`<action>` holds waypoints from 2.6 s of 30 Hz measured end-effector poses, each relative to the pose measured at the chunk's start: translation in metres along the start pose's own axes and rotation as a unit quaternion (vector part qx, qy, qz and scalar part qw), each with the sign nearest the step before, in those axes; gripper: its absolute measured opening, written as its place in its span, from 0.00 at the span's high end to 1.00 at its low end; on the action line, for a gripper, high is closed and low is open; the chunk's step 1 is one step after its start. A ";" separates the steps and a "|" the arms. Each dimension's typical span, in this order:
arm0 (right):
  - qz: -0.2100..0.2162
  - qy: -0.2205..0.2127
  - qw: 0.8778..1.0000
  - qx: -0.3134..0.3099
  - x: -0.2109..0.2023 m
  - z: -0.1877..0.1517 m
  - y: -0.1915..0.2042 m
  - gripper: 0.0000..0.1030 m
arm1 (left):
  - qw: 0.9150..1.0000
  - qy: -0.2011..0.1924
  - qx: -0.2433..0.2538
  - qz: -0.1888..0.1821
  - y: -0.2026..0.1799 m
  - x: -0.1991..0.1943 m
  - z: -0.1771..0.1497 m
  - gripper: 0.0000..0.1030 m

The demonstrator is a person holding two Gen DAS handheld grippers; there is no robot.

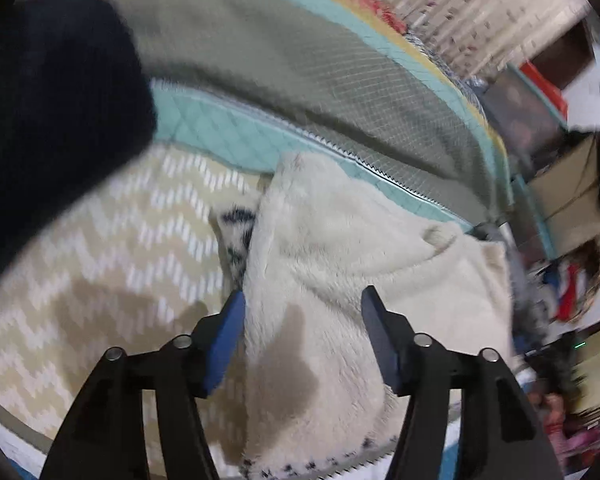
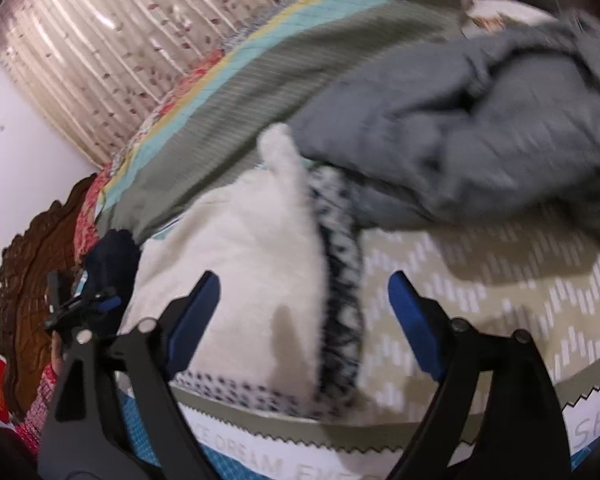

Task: Fold large clothes

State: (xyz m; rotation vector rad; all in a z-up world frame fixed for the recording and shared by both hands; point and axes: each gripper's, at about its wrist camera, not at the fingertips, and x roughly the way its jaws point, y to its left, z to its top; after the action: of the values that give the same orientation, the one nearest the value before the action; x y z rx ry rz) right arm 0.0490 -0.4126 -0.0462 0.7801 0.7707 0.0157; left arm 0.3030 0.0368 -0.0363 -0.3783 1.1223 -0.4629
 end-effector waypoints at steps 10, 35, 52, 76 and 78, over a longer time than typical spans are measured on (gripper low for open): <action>0.046 0.051 0.996 0.056 0.070 -0.001 -0.003 0.09 | 0.996 0.045 -0.063 -0.047 0.046 0.040 -0.004 0.26; 0.198 0.078 0.975 -0.068 0.032 -0.052 0.158 0.71 | 0.989 0.060 0.005 -0.134 -0.042 -0.011 -0.076 0.78; 0.102 0.145 0.984 0.025 0.016 -0.203 0.081 0.37 | 0.996 0.083 -0.018 0.000 0.043 -0.070 -0.223 0.61; 0.097 0.167 0.981 0.021 0.043 -0.198 0.110 0.58 | 0.994 0.084 -0.042 -0.065 0.024 -0.044 -0.224 0.47; 0.112 0.181 0.977 0.033 0.048 -0.200 0.122 0.65 | 0.996 0.081 -0.010 -0.047 0.016 -0.046 -0.228 0.67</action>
State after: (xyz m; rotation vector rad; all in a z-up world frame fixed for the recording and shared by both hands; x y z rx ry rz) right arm -0.0099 -0.1854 -0.0898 0.9376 1.0268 0.3451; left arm 0.0788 0.0618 -0.0975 -0.4180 1.2709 -0.5725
